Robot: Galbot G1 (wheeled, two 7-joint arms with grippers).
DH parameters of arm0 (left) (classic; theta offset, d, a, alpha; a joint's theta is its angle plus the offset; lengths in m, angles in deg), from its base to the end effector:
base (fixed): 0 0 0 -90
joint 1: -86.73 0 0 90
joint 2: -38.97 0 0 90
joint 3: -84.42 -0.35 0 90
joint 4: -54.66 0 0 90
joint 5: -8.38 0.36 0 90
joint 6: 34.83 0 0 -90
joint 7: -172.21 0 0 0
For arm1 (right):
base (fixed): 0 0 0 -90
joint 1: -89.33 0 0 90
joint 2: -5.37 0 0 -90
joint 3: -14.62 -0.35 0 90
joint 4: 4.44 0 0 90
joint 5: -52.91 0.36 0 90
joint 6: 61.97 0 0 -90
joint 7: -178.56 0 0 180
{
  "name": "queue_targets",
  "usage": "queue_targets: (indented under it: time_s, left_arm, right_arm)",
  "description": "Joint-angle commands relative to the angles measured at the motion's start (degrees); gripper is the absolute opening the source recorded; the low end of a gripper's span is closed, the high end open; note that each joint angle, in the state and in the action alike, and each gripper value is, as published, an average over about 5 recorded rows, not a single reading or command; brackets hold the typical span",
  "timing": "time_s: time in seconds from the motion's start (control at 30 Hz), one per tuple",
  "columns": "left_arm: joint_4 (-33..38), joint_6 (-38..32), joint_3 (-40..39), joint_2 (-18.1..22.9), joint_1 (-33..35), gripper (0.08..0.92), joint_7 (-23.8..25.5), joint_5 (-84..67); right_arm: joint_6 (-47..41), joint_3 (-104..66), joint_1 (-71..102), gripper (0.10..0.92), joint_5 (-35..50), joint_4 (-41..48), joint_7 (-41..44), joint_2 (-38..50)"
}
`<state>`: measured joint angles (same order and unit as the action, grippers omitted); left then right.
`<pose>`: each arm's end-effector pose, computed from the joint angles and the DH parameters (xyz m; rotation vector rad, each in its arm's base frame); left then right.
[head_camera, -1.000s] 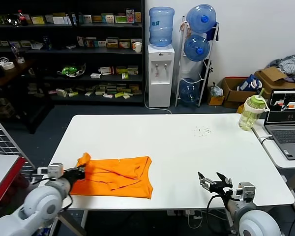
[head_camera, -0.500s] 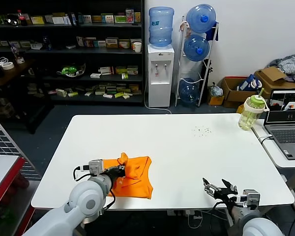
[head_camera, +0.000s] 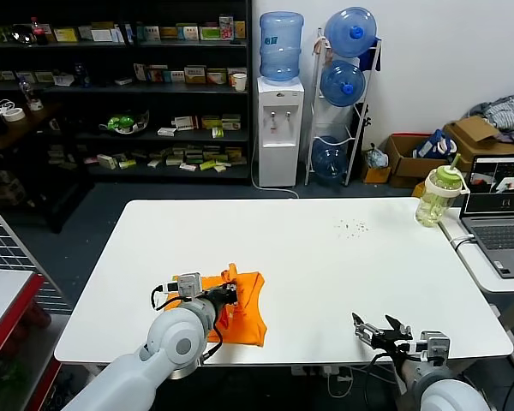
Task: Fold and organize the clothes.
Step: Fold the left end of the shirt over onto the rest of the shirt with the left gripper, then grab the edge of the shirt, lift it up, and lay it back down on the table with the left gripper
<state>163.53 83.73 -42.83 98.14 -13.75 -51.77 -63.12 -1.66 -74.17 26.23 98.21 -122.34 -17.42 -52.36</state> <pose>0.3223 -0.0574 -0.2518 -0.2214 -2.3895 0.3179 0.2126 -0.0912 -0.2840 0.0798 -2.5052 -0.1754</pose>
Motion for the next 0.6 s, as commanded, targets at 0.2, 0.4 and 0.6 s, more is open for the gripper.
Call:
queue_targets:
  time_s: [0.2,0.4,0.6]
  left_arm:
    - [5.3,0.8,11.2,-9.3,7.4,0.470,2.6,-1.0]
    - [1.1,0.2,22.3,-20.7,18.4,0.643,17.2,1.3]
    - [-4.7,-1.4,23.3,-21.9,21.7,0.796,27.7,2.7]
  right_arm:
    - [-0.1,0.5,-1.1,0.823,0.6,0.2,-0.1,0.5]
    - [0.0,1.1,-1.5,0.823,0.6,0.2,0.1,0.1]
    - [-0.1,1.7,-2.0,0.823,0.4,0.5,0.0,-0.3]
